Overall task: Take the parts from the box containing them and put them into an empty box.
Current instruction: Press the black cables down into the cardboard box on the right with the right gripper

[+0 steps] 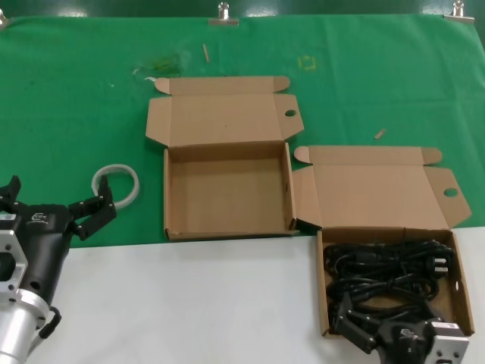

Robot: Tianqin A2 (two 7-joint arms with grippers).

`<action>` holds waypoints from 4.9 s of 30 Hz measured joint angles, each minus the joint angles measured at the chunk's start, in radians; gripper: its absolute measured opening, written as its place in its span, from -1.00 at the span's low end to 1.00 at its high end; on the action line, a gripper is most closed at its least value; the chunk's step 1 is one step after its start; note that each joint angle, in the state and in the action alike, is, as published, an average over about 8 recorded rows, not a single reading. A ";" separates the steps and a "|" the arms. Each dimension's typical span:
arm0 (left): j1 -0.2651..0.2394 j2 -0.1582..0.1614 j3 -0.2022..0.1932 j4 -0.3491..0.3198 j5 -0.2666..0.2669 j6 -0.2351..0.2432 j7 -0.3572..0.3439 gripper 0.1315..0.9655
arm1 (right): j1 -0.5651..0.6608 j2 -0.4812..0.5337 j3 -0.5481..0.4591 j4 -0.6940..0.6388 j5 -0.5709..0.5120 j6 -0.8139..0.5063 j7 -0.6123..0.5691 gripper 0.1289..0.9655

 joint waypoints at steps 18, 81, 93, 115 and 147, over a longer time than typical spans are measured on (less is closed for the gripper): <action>0.000 0.000 0.000 0.000 0.000 0.000 0.000 1.00 | -0.056 0.000 0.096 0.057 0.097 -0.040 -0.060 1.00; 0.000 0.000 0.000 0.000 0.000 0.000 0.000 1.00 | 0.014 0.000 0.037 0.117 0.548 0.314 -0.754 1.00; 0.000 0.000 0.000 0.000 0.000 0.000 0.000 1.00 | 0.042 0.000 0.056 0.145 0.650 0.380 -0.989 1.00; 0.000 0.000 0.000 0.000 0.000 0.000 0.000 1.00 | 0.163 0.000 0.080 0.054 0.791 0.331 -1.203 0.99; 0.000 0.000 0.000 0.000 0.000 0.000 0.000 1.00 | 0.186 0.000 0.078 -0.007 0.793 0.283 -1.146 0.14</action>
